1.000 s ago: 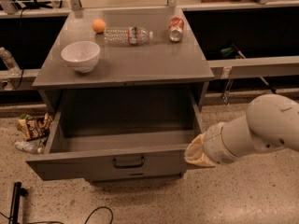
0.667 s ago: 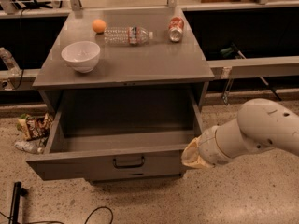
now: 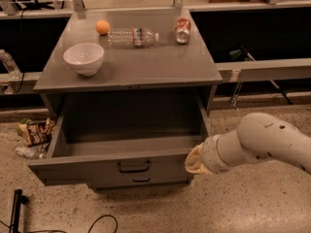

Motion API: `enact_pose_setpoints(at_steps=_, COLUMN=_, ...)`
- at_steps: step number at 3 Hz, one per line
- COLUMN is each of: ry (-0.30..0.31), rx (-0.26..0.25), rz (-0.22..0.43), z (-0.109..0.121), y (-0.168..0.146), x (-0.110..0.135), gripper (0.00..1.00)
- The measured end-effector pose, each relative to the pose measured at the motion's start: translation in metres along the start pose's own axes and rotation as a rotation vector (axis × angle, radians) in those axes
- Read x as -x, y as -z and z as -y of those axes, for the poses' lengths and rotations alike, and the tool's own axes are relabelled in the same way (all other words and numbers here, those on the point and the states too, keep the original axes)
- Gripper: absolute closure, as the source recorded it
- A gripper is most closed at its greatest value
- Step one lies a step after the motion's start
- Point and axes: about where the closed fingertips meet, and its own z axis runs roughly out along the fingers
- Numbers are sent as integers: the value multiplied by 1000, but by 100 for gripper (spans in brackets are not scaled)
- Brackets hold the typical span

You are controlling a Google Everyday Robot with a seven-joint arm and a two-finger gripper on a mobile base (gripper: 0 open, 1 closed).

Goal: Close top drawer

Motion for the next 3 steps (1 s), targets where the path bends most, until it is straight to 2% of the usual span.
enact_pose_setpoints(at_steps=1, ry=59, rx=-86, rz=-36, z=21, y=-10, x=-7, gripper=100)
enact_pose_setpoints(at_steps=3, ry=122, rx=-198, rz=-97, z=71, y=-33, x=-31, gripper=100)
